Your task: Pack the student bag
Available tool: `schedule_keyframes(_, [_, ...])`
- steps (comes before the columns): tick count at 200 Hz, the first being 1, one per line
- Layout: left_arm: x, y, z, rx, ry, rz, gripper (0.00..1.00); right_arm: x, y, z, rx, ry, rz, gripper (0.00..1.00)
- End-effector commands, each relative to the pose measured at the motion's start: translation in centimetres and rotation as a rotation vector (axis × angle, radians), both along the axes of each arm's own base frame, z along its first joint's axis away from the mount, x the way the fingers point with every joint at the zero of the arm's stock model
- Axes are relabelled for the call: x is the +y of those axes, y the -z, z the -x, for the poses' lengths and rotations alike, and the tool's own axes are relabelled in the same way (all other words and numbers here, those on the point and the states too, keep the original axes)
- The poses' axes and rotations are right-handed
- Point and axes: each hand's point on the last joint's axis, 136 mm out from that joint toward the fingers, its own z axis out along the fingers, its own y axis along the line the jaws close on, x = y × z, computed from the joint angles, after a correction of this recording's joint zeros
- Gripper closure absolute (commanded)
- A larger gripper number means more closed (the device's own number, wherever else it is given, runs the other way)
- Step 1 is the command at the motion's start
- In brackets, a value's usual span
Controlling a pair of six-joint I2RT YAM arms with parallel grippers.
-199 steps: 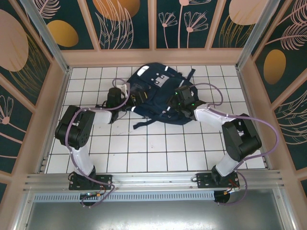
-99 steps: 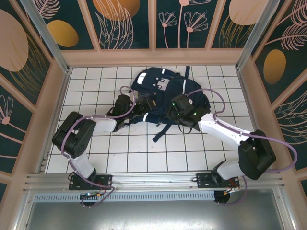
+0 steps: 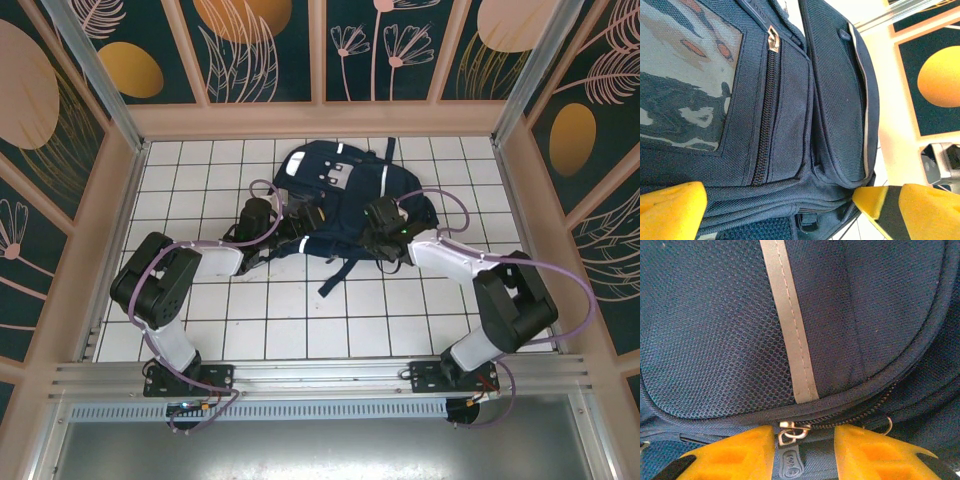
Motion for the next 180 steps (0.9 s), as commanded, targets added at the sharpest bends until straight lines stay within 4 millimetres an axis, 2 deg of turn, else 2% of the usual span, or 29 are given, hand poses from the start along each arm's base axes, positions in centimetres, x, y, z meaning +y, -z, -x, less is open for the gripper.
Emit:
schedule_keyframes(1, [1.3,3.4,0.9,0.107,-0.030,-0.074,0.01,1.1,0.0,-1.4,-0.044,-0.020,-0.032,0.65])
schedule_keyframes(34, [1.2,3.3,0.6,0.101,-0.025,-0.092,0.01,2.6,-0.4,-2.1,-0.071,-0.057,-0.008,0.64])
schedule_keyframes(87, [2.0,3.7,0.8,0.099,-0.057,-0.120,0.01,3.5,-0.2,-2.3,-0.082,-0.112,0.029,0.65])
schedule_keyframes(119, [1.5,3.9,0.9,0.106,-0.016,-0.120,0.01,2.9,1.2,-2.2,-0.059,-0.120,0.077,0.69])
schedule_keyframes(144, [1.2,4.1,1.1,0.107,-0.002,-0.112,0.01,2.2,2.4,-2.5,-0.038,-0.119,0.095,0.85])
schedule_keyframes(165, [1.6,4.5,1.0,0.112,-0.008,-0.130,0.04,1.3,2.1,-2.7,-0.037,-0.120,0.107,1.00])
schedule_keyframes(180, [2.2,5.1,0.7,0.116,-0.023,-0.147,0.07,0.5,1.5,-2.6,-0.049,-0.139,0.131,1.00])
